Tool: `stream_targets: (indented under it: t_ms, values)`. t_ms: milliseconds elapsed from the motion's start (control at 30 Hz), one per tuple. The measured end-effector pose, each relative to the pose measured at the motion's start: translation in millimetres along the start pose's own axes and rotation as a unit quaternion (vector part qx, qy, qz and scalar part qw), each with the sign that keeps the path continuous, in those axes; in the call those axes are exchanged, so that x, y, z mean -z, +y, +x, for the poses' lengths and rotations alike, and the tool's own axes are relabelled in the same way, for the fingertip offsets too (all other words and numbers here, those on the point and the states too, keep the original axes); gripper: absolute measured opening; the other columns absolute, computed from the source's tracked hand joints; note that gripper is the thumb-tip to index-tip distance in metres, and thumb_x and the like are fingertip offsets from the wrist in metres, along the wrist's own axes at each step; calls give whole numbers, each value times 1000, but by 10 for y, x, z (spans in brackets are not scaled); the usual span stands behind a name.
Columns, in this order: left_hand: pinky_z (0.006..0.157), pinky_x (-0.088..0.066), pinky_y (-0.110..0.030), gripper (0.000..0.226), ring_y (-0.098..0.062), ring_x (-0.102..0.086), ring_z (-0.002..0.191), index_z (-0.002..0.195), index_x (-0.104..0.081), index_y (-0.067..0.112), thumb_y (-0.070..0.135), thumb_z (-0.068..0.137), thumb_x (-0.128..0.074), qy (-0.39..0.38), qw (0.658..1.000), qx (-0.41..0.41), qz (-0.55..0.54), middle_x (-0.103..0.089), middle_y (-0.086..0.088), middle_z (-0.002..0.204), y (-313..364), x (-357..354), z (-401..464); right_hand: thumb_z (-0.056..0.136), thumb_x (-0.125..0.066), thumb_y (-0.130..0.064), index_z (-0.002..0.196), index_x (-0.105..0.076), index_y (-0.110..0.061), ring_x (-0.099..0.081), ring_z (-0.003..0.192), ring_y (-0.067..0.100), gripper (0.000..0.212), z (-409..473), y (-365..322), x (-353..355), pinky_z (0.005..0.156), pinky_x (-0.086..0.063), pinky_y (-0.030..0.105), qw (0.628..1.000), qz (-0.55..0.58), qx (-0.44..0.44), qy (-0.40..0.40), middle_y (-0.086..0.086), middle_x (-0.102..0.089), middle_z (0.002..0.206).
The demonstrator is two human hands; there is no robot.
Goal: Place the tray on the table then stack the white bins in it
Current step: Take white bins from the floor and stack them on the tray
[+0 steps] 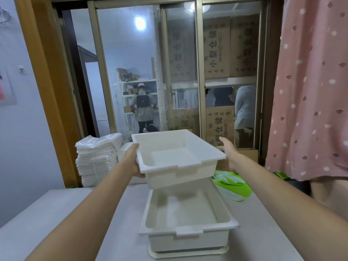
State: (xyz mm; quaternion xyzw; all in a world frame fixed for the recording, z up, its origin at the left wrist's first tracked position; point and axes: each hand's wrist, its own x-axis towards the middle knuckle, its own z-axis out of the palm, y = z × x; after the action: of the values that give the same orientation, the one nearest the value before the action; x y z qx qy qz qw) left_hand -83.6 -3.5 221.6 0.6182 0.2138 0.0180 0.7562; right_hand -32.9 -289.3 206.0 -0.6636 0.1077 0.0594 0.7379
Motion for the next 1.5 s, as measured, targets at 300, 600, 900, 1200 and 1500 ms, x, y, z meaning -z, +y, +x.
stream_targets:
  t_ms: [300, 600, 900, 1200, 1500]
  values:
    - [57, -48, -31, 55, -24, -59, 70, 122, -55, 7, 47, 84, -57, 16, 991, -46, 121, -59, -11, 84, 20, 293, 167, 99, -38, -41, 88, -59, -8, -64, 58, 20, 40, -118, -85, -214, 54, -47, 26, 991, 46, 50, -118, 5, -66, 70]
    - [51, -34, -26, 15, -16, -47, 62, 90, -52, 10, 23, 95, -46, 32, 987, -79, 133, -48, -6, 74, -130, 58, -18, 98, -40, -10, 66, -44, -9, -51, 47, 19, 31, -157, 78, -163, 52, -32, 29, 997, 1, 83, -7, 7, -50, 52]
    - [40, -40, -22, 29, -16, -43, 58, 70, -43, 10, 16, 98, -41, 32, 970, -54, 234, -44, -6, 70, -458, 47, 251, 96, -39, -8, 66, -40, -8, -48, 34, 15, 30, -65, 423, -28, 31, -30, 14, 998, -55, 2, 12, 3, -45, 39]
    - [51, -37, -27, 21, -21, -46, 59, 76, -44, 8, 17, 95, -45, 10, 982, 20, 190, -44, -9, 71, -706, 146, 366, 91, -42, -10, 61, -41, -10, -40, 50, 19, 30, 84, 681, -11, 47, -31, 24, 997, -69, -40, 14, 3, -44, 44]
    - [52, -31, -27, 28, -17, -44, 60, 69, -46, 10, 17, 96, -43, 30, 960, -36, 278, -46, -6, 71, -793, 155, 488, 86, -48, -12, 62, -42, -13, -38, 53, 21, 24, 235, 806, 13, 51, -26, 26, 995, -99, -16, 29, 7, -42, 62]
